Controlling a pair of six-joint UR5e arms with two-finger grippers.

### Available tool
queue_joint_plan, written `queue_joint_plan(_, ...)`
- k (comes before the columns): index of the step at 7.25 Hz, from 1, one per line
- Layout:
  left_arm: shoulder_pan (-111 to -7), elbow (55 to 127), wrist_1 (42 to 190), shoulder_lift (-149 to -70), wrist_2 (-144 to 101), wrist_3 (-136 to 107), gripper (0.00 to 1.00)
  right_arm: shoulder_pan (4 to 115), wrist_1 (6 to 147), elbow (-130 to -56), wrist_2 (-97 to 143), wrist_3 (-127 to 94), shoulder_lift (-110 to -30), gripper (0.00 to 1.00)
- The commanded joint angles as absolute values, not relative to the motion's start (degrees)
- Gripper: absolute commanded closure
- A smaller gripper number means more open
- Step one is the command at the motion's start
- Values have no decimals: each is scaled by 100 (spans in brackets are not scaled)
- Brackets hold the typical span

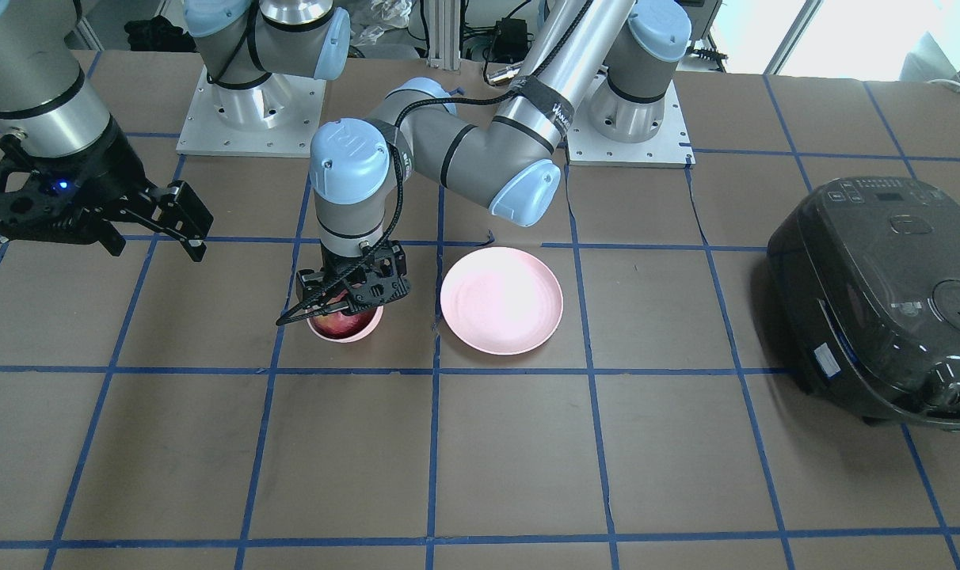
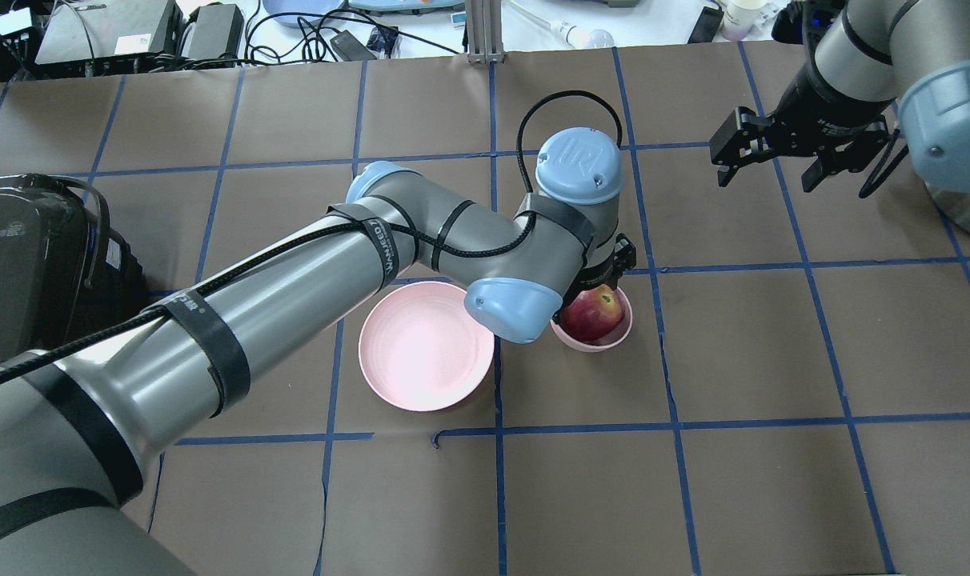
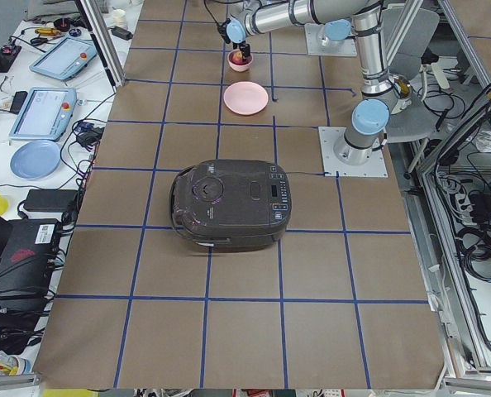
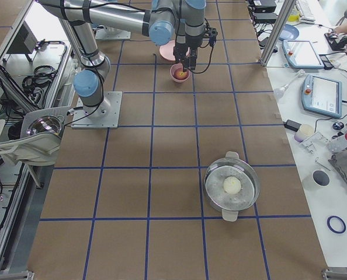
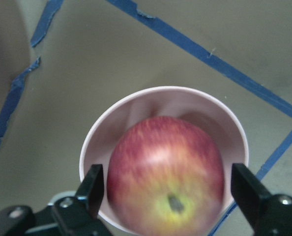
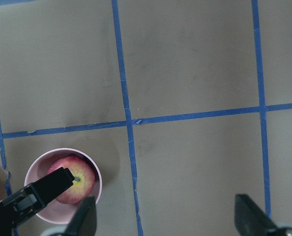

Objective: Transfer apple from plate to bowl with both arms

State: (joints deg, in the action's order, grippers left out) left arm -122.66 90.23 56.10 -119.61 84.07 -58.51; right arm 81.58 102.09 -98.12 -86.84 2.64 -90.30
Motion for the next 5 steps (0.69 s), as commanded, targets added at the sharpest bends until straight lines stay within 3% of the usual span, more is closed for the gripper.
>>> queue_joint_plan(1,-12034,8939,5843,-11578,8367,-5319,0,8313,10178,-9835,-8684,264,-9228,0)
queue_joint_plan(5,-11559,8772,7746,-9989,8419,-3441,0,8754,10178,-9826,-8675,264,-9290,0)
